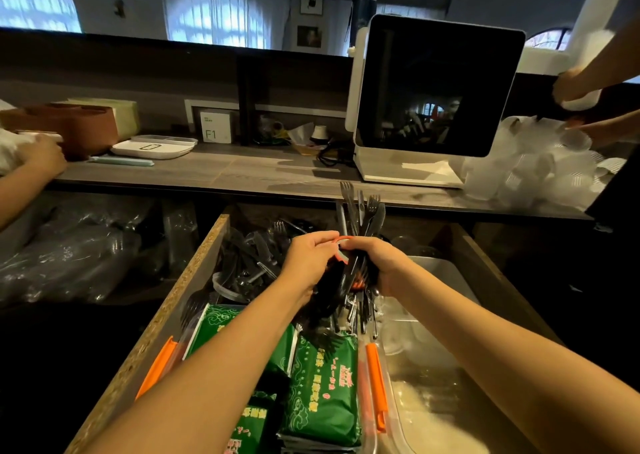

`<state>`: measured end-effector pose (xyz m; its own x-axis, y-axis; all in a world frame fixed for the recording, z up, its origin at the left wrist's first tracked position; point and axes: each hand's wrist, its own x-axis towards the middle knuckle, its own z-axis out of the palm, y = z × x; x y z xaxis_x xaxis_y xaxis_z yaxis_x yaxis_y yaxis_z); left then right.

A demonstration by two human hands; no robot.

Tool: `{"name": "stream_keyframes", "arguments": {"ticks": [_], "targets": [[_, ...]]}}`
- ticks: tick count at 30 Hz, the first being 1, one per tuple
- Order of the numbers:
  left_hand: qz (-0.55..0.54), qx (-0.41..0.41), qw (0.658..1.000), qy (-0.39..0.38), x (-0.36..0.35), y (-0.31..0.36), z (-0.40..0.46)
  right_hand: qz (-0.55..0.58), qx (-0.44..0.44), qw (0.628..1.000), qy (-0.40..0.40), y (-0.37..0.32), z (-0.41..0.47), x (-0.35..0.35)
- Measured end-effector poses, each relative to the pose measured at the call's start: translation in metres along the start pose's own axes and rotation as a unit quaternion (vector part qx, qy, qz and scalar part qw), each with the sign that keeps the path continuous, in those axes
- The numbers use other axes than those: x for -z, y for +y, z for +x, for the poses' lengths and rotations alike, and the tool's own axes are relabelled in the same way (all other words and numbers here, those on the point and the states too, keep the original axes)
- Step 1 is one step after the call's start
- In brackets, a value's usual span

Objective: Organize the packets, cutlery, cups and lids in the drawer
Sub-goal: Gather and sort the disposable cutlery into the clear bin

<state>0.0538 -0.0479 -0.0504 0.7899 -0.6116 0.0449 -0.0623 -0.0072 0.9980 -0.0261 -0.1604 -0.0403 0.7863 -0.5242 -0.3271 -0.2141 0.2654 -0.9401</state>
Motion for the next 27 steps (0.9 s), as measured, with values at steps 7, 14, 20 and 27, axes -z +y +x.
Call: {"name": "stream_keyframes", "arguments": {"ticks": [7, 14, 20, 27], "targets": [[-0.072, 0.030, 0.997, -0.009, 0.001, 0.003, -0.002, 0.017, 0.000, 0.995, 0.096, -0.003, -0.006, 0.018], [0.010, -0.008, 0.998, -0.062, -0.008, 0.002, -0.007, 0.078, 0.014, 0.989, 0.127, 0.002, -0.019, 0.035], [-0.012, -0.031, 0.989, -0.143, -0.014, 0.009, -0.019, 0.160, 0.115, 0.962, 0.188, -0.008, -0.027, 0.048], [-0.016, -0.094, 0.984, -0.153, -0.031, 0.017, -0.039, 0.189, 0.191, 0.941, 0.206, -0.008, -0.038, 0.053]]}}
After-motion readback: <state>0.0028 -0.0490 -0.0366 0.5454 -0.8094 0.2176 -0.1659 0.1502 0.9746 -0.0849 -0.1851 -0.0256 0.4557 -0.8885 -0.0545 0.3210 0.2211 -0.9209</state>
